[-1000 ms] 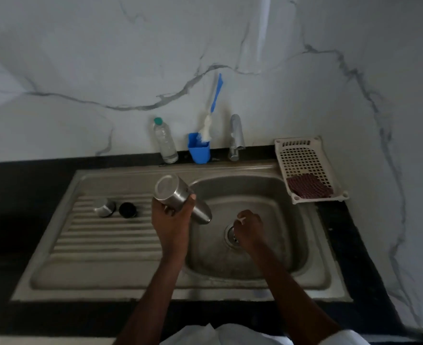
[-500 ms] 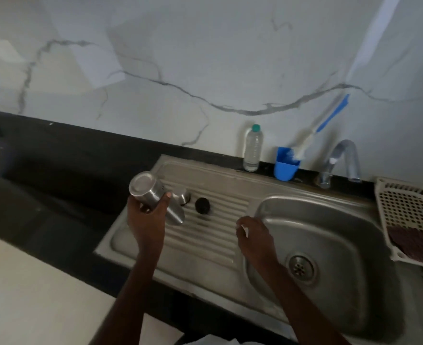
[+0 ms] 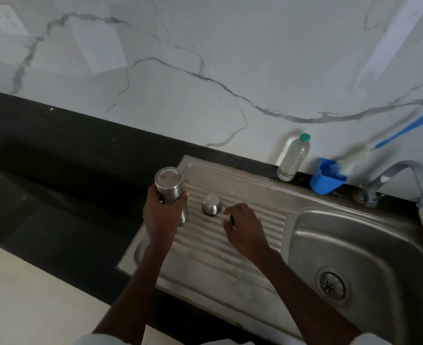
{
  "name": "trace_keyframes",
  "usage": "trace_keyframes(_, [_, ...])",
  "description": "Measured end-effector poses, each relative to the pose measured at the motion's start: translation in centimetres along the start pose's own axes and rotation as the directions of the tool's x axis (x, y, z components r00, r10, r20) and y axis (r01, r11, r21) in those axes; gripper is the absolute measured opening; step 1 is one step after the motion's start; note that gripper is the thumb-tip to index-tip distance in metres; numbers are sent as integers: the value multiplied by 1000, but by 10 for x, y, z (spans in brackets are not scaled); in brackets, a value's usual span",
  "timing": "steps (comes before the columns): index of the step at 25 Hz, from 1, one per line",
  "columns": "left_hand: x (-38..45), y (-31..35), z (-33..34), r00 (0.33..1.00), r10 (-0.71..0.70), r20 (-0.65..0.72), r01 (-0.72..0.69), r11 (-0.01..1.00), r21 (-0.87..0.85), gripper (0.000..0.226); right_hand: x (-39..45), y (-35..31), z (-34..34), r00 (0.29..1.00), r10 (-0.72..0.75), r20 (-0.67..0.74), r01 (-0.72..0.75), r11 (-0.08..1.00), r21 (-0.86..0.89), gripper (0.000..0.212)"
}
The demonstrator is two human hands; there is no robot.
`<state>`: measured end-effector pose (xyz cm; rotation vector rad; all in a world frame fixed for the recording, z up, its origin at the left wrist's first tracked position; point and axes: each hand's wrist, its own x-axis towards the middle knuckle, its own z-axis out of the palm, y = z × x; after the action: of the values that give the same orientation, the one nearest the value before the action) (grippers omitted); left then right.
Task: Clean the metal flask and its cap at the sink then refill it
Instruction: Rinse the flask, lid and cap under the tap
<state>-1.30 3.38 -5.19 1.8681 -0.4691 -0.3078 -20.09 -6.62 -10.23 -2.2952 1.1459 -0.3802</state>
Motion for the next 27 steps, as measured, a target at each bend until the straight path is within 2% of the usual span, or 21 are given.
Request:
trace_keyframes(4, [5, -5, -2, 999, 34, 18, -35, 997, 75, 72, 34, -21, 8, 995, -81, 60, 88, 990, -109, 43])
trace_keyframes(7, [7, -12, -4, 998, 41, 43, -44, 996, 83, 79, 61, -34, 16, 980, -88, 177, 123, 972, -200, 57])
trace_keyframes(12, [7, -17, -9, 997, 39, 67, -46, 994, 98, 86, 91, -36, 36, 898, 64, 435, 125, 911, -393, 71])
trace_keyframes(14, [4, -17, -13, 993, 53, 102, -62, 994, 86, 92, 90, -36, 41, 908, 66, 415, 125, 900, -418, 70])
trace_keyframes(16, [-3, -19, -21, 989, 95, 111, -105, 990, 90, 102, 82, -38, 42, 948, 49, 315, 98, 895, -434, 69])
trace_keyframes(18, [-17, -20, -30, 986, 166, 20, -167, 979, 115, 96, 68, -43, 39, 983, 28, 182, 33, 947, -320, 67])
trace_keyframes(19, [-27, -19, -34, 970, 235, -54, -228, 967, 112, 83, 60, -45, 35, 995, 22, 98, 0, 976, -219, 65])
trace_keyframes(21, [-47, -11, -36, 889, 427, -166, -409, 903, 132, 47, 40, -45, 22, 995, 58, -76, -59, 998, -7, 57])
trace_keyframes(23, [-68, 5, -29, 812, 559, -171, -543, 829, 132, 22, 21, -41, 2, 975, 136, -178, -99, 974, 202, 55])
trace_keyframes(24, [-77, 15, -22, 796, 587, -148, -578, 810, 104, 15, 11, -38, -9, 963, 185, -196, -116, 941, 319, 55])
trace_keyframes(27, [-100, 45, 11, 813, 580, -51, -582, 813, -21, 11, -16, -22, -41, 925, 319, -208, -139, 791, 596, 53])
